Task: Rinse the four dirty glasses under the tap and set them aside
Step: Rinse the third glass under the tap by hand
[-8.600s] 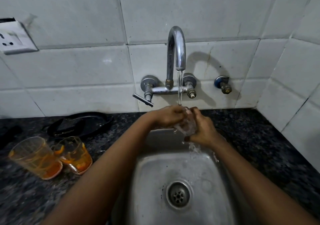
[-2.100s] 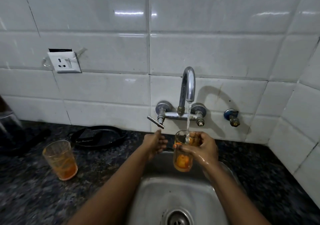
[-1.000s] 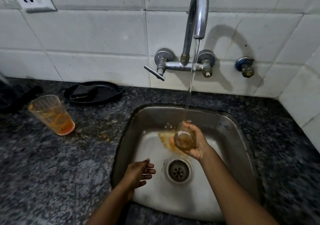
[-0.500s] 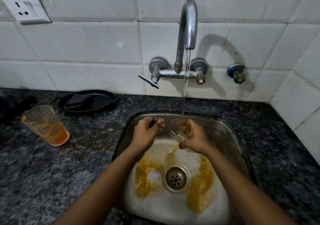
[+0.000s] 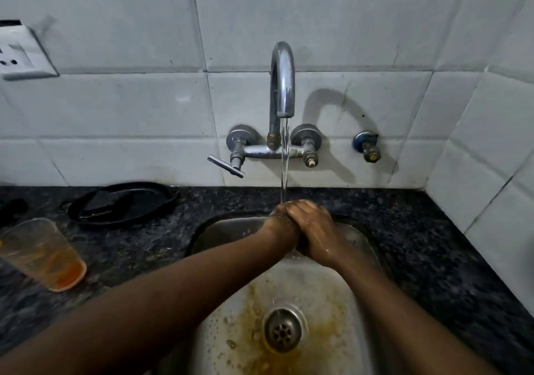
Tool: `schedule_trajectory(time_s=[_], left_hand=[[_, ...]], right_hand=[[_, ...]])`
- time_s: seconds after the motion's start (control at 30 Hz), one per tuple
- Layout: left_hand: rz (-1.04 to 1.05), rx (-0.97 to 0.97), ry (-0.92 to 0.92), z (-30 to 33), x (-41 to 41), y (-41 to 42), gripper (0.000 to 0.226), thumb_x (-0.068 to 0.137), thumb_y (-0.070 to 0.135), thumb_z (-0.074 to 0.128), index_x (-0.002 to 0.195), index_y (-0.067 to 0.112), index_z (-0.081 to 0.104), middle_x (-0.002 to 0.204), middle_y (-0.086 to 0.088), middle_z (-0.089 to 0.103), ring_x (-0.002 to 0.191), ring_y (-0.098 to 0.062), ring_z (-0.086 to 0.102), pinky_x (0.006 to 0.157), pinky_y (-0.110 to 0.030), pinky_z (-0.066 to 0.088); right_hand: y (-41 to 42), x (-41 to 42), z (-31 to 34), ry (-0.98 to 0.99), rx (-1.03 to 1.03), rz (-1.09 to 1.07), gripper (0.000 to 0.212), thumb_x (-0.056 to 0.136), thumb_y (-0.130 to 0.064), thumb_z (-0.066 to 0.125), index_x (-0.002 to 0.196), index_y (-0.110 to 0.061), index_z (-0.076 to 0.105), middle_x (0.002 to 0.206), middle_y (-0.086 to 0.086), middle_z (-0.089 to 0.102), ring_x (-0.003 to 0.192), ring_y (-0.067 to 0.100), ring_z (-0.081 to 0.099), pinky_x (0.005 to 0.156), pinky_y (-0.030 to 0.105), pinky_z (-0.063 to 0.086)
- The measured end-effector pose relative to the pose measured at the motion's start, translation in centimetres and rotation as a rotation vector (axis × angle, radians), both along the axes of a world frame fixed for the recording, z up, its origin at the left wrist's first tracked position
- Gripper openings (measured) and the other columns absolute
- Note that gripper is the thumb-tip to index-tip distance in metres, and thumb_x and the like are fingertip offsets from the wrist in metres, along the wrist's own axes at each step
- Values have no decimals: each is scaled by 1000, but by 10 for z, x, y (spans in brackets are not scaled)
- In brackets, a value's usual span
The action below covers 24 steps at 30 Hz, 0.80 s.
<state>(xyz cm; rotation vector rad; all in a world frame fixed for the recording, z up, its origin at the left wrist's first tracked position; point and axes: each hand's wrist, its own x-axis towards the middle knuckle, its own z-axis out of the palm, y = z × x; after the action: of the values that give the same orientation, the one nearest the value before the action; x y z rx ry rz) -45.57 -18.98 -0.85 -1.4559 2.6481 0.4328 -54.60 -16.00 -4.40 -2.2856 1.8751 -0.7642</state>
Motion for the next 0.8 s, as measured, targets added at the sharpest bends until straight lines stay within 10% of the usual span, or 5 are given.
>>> schedule_trajectory(time_s=[0.2,0.33,0.53,0.63,0.8], left_hand=[[-127,363,17,34,15,-16,30,92,6,48,121,2,53,125,-18,53,116,-30,51,98,-35,40],[-154,650,496,57,34,-22,22,98,19,40,87,18,59,79,6,62,72,-5,56,68,-16,45],[-63,-149,754,9,28,-13,38,95,37,46,73,13,65,66,-2,65,58,-11,57,62,-26,47],[189,-221,1031,5,28,-12,36,88,35,58,54,22,59,47,8,54,39,0,48,47,-16,42],[152,190,1295,22,44,-14,45,88,24,60,45,17,47,38,6,41,32,-8,36,38,-19,35]], right_hand=[[4,-4,14,-419,127,-6,74,59,-7,82,122,-29,51,127,1,52,118,21,50,95,35,48],[15,-8,11,-424,102,-149,78,52,-24,86,119,-31,48,110,-7,59,104,21,61,76,23,51],[15,22,34,-201,181,-375,85,65,-44,79,130,-26,26,123,3,57,103,26,60,70,29,43],[18,36,23,-296,182,-325,104,63,-44,79,142,-28,13,132,4,51,112,24,56,84,33,50],[40,23,23,-1380,672,154,99,63,-11,81,142,-26,24,117,12,62,91,26,67,69,38,58]])
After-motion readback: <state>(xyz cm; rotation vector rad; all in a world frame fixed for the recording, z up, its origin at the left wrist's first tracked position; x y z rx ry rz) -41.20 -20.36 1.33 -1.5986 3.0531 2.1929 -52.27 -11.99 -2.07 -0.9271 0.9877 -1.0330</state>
